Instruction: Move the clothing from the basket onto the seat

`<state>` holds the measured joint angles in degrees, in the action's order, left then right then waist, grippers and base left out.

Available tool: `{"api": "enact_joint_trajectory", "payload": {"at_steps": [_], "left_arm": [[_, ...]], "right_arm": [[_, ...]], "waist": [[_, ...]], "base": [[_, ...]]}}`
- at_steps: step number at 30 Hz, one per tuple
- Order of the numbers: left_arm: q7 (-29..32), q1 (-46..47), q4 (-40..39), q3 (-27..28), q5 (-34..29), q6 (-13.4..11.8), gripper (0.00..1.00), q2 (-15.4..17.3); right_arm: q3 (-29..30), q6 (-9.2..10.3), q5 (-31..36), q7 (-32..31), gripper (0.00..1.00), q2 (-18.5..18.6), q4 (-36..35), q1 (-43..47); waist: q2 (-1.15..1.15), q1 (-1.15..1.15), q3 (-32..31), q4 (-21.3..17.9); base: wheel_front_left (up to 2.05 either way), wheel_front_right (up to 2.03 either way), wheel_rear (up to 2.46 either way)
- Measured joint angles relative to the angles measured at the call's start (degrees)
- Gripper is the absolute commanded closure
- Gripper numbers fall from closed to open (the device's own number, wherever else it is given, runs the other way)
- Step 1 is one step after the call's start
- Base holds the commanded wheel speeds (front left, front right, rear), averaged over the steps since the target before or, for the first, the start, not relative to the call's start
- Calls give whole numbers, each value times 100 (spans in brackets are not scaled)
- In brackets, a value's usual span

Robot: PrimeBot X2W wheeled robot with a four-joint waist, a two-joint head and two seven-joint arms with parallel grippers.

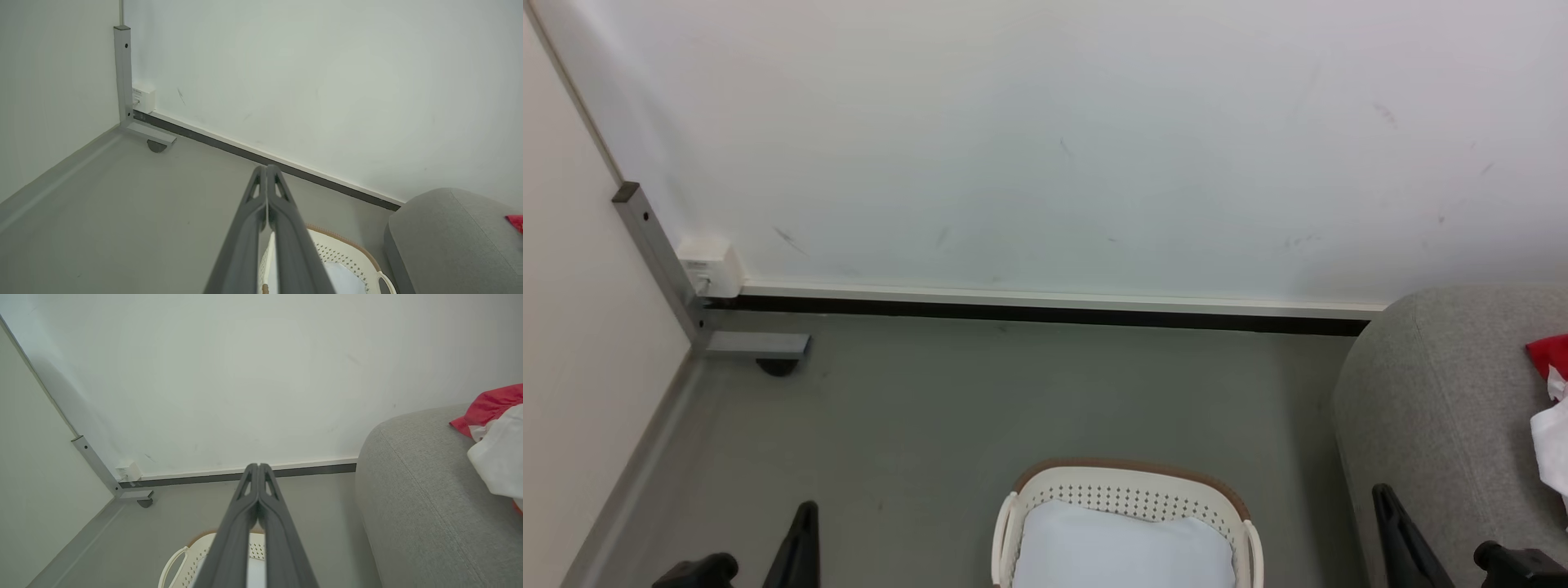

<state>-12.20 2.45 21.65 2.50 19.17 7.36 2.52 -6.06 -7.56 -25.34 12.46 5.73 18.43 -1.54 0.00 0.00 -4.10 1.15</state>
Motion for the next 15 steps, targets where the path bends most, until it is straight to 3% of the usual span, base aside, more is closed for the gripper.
{"api": "enact_joint_trajectory", "payload": {"at_steps": [15], "left_arm": [[331,30,-183,52,1474,0,100,0]], "right_arm": [[257,0,-1349,-369,100,-45,-86,-60]], "waist": [[0,0,55,-14]], "base": [[0,0,0]]}}
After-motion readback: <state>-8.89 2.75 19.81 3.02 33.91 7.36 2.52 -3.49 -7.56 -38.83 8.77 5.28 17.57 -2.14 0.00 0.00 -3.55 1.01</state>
